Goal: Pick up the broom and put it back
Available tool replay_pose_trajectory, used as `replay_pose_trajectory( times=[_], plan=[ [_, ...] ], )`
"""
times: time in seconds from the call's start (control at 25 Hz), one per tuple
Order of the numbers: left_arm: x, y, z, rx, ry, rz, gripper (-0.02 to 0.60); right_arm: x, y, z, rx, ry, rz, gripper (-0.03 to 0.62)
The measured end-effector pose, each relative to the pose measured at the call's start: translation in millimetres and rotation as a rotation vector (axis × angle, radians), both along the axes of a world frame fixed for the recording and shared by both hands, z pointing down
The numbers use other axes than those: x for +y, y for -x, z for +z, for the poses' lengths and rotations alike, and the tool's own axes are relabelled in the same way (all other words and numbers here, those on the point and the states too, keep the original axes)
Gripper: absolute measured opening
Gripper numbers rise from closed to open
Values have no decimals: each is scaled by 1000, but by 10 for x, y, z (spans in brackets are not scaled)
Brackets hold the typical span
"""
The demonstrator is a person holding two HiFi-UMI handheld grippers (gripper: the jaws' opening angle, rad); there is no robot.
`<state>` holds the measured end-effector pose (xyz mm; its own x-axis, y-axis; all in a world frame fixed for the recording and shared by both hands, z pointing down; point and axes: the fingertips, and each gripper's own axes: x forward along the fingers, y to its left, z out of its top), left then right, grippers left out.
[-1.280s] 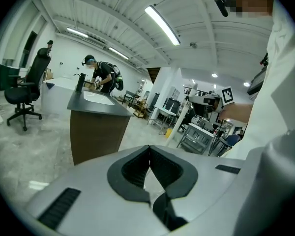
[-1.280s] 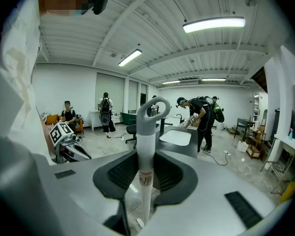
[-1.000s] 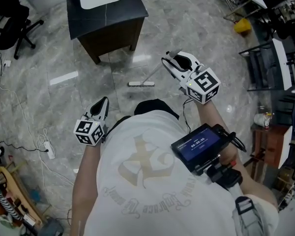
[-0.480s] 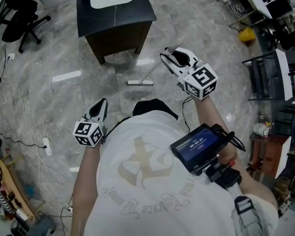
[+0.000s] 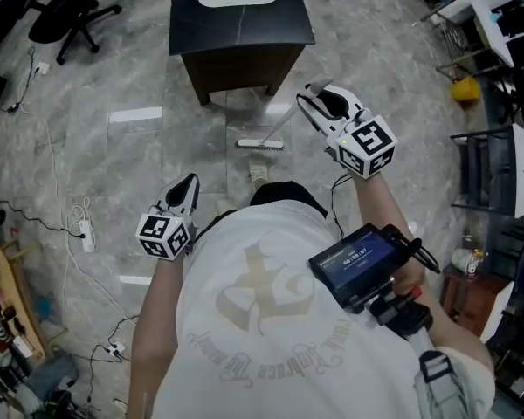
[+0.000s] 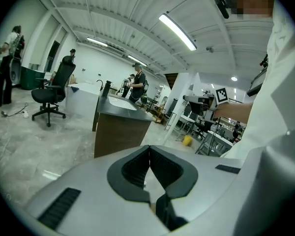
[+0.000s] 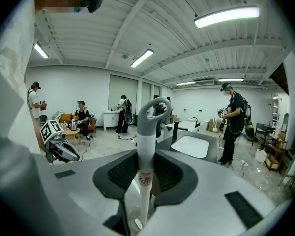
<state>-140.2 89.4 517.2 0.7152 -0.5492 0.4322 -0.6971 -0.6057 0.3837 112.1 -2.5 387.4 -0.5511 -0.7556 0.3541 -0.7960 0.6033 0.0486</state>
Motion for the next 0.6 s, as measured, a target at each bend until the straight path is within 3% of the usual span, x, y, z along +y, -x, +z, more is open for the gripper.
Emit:
replay_pose_trajectory(
  times=[0.6],
  plan=[
    [-537, -82, -15, -31, 33, -86, 12, -742, 89, 244, -20, 52, -119, 110]
  ],
)
